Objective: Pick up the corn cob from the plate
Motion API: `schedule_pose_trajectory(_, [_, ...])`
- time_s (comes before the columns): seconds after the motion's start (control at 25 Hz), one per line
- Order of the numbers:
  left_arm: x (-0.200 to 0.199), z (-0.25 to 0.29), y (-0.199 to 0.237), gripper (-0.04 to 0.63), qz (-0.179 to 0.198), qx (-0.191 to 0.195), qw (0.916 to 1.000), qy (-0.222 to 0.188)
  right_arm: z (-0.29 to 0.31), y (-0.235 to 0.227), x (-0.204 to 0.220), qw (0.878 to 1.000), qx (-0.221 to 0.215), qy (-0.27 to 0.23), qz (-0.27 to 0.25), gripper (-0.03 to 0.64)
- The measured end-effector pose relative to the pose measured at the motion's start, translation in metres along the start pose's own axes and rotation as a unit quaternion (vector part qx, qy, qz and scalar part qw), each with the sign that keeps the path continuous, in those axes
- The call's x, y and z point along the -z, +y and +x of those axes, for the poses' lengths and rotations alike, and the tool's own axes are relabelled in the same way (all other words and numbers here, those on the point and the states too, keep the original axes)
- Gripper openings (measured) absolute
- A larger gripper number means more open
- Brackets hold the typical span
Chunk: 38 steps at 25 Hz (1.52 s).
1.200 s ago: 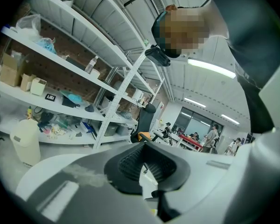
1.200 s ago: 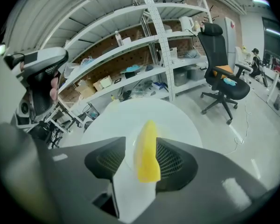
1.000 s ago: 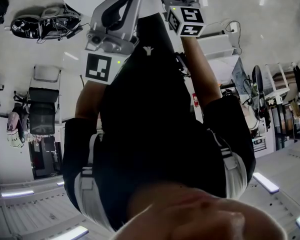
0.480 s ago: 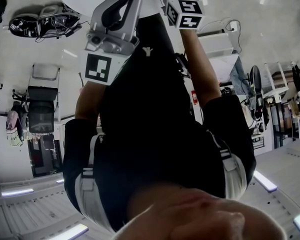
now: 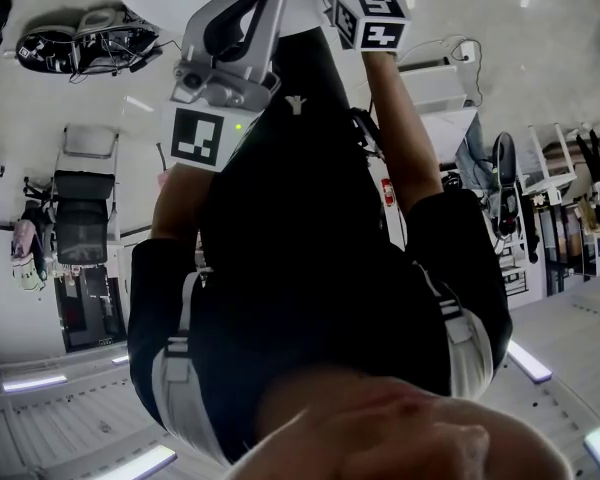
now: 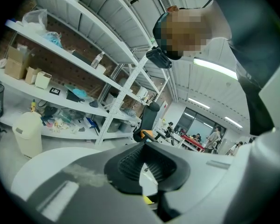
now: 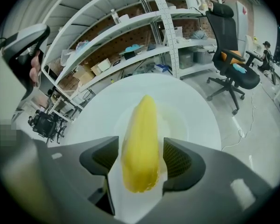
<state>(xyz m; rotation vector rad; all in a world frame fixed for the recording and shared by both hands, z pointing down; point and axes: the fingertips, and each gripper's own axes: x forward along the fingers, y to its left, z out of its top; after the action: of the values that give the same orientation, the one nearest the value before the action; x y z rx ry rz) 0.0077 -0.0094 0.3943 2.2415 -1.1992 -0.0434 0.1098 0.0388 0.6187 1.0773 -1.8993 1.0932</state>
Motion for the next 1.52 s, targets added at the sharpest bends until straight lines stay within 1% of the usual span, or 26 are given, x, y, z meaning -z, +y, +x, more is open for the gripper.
schedule_pose_trajectory(0.2, [0.0, 0.0, 0.005, 0.005, -0.002, -0.002, 1.0, 0.0, 0.009, 0.0, 0.005, 1.0, 0.006, 0.012, -0.007, 0.31])
schedule_pose_trajectory(0.44, [0.004, -0.003, 0.01, 0.005, -0.006, -0.003, 1.0, -0.001, 0.014, -0.001, 0.009, 0.999, 0.021, 0.015, -0.019, 0.3])
schedule_pose_trajectory(0.56, [0.005, -0.002, 0.012, 0.005, -0.009, -0.006, 0.9999, -0.004, 0.016, -0.002, 0.01, 0.999, 0.029, 0.019, -0.025, 0.269])
schedule_pose_trajectory(0.84, [0.006, -0.004, 0.012, 0.005, -0.012, -0.007, 0.9999, -0.003, 0.014, -0.003, 0.009, 0.999, 0.027, 0.022, -0.025, 0.266])
schedule_pose_trajectory(1.16, [0.011, -0.007, 0.016, 0.005, -0.013, -0.008, 0.9999, -0.004, 0.019, -0.003, 0.01, 0.999, 0.026, 0.022, -0.019, 0.265])
schedule_pose_trajectory(1.4, [0.013, -0.014, 0.017, 0.005, -0.013, -0.009, 0.9999, -0.005, 0.017, -0.002, 0.009, 1.0, 0.017, 0.012, 0.012, 0.264])
schedule_pose_trajectory(1.52, [0.013, -0.019, 0.013, 0.005, -0.012, -0.01, 0.9999, -0.006, 0.011, -0.002, 0.009, 1.0, 0.016, 0.004, 0.019, 0.264])
